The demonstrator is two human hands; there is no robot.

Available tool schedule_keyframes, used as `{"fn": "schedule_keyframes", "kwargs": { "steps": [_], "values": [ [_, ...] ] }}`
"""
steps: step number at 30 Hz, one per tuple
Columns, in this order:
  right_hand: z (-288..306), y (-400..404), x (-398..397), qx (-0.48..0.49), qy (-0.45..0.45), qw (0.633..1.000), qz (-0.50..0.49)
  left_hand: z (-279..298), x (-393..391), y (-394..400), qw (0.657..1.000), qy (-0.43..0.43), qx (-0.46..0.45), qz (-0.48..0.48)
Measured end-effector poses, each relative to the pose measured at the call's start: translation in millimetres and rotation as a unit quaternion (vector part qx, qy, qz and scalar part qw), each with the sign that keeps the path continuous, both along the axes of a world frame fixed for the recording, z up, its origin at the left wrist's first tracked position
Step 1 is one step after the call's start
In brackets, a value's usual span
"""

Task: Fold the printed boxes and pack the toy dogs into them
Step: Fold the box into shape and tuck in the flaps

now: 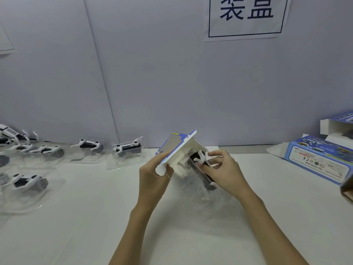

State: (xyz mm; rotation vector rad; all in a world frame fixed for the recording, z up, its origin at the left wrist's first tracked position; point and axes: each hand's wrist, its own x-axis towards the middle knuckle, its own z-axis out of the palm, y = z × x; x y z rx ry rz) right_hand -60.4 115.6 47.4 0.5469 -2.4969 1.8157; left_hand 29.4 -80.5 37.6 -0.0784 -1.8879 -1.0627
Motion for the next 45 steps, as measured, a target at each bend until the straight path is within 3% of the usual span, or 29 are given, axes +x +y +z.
{"fn": "schedule_keyframes", "kwargs": {
  "steps": [5, 9, 12, 19, 23, 27, 32, 37, 41, 45],
  "values": [
    [-1.7, 6.5, -5.3, -0.078, -0.091, 0.99, 0.072, -4.1, -1.7, -6.2, 0.998, -0.024, -0.048, -0.017],
    [-4.6, 14.9, -9.7, -0.055, -0.137, 0.986, 0.084, -3.9, -2.0, -5.8, 0.998, -0.002, -0.07, 0.003],
    [-5.1, 16.4, -8.1, -0.05, -0.149, 0.983, 0.098, -6.9, -6.3, -7.5, 0.998, 0.01, -0.039, 0.04],
    [3.9, 5.5, 5.7, -0.01, -0.08, 0.987, 0.141, -11.1, -10.2, -15.5, 0.994, 0.003, 0.049, 0.101],
    [3.9, -4.4, 10.3, 0.0, 0.026, 0.998, 0.049, -4.9, -4.6, -12.1, 0.994, 0.006, 0.033, 0.1],
    [0.8, -2.6, 7.8, -0.058, 0.029, 0.998, 0.008, -2.6, -3.1, -7.0, 0.996, 0.006, 0.03, 0.089],
    [-7.8, -8.1, 6.7, 0.056, 0.132, 0.986, -0.082, -1.6, -4.6, -9.9, 0.993, 0.001, 0.095, 0.069],
    [-9.0, -14.2, 9.8, 0.107, 0.211, 0.966, -0.107, -3.4, -4.0, -6.8, 0.994, 0.015, 0.036, 0.101],
    [-8.8, -15.1, 12.5, 0.196, 0.263, 0.935, -0.135, -5.7, -0.4, 2.3, 0.986, 0.024, -0.12, 0.117],
    [-10.0, -19.3, 15.6, 0.262, 0.253, 0.917, -0.163, -9.6, -3.2, 20.5, 0.973, 0.073, -0.197, 0.093]
  ]
}}
